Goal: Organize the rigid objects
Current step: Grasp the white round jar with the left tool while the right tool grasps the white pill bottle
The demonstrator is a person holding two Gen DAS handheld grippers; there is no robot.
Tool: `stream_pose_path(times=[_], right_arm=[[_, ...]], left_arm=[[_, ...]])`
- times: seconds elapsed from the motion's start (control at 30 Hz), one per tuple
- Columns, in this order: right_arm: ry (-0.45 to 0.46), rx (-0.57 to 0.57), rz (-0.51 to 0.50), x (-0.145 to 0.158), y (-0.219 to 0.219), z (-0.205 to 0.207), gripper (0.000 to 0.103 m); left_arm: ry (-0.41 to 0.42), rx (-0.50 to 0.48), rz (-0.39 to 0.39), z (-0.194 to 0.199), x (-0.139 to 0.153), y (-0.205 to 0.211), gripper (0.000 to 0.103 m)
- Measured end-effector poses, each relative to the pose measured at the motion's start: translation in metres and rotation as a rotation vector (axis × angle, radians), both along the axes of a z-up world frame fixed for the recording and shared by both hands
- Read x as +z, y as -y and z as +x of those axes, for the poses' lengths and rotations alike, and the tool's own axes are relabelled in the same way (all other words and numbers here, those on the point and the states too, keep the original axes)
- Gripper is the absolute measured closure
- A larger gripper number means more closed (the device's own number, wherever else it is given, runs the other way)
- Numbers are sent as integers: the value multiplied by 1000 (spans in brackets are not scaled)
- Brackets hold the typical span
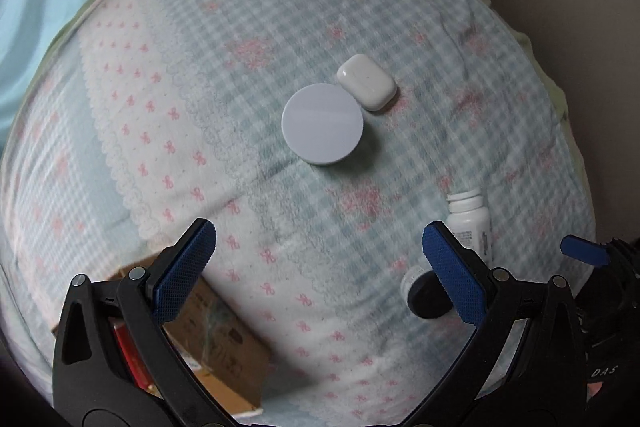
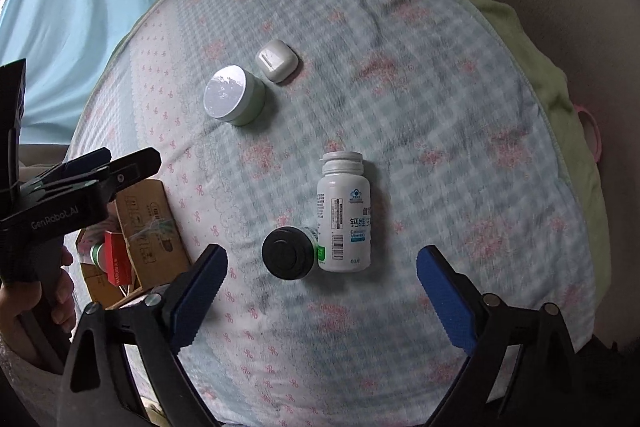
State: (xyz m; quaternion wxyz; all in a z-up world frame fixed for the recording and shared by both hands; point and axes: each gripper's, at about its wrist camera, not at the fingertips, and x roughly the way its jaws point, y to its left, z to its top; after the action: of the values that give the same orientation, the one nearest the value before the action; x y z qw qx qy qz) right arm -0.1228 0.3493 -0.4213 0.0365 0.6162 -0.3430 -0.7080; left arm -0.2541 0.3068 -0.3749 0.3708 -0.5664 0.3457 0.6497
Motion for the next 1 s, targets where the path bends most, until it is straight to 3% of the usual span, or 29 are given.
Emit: stream_pose_path(times=[0.17, 0.37, 0.5, 0.57, 0.63, 0.77, 0.83, 0.9, 1.0], right_arm=[[66, 10, -17, -41, 12, -19, 11], [142, 31, -16, -79, 23, -29, 16], [166, 40, -19, -91, 23, -31, 18], [174, 56, -24, -95, 24, -32, 20], [179, 80, -28, -98, 26, -33, 30], [186, 98, -3, -99, 27, -34, 36], [192, 111, 26, -98, 27, -34, 46], [177, 122, 41, -95, 26, -33, 56], [172, 126, 44, -93, 25, -31, 56]], left_arm=[[-24, -97, -69, -16, -50, -37, 0], [-5, -137, -134, -28, -94, -64, 1], [7, -167, -145, -27, -107, -76, 2], [7, -189, -153, -25, -112, -81, 9], [11, -212, -165, -22, -116, -85, 21], [-7, -248, -168, -19, -118, -87, 24], [-26, -258, -163, -19, -115, -86, 32], [-17, -257, -160, -21, -115, -86, 32], [-24, -262, -157, -20, -114, -86, 32]])
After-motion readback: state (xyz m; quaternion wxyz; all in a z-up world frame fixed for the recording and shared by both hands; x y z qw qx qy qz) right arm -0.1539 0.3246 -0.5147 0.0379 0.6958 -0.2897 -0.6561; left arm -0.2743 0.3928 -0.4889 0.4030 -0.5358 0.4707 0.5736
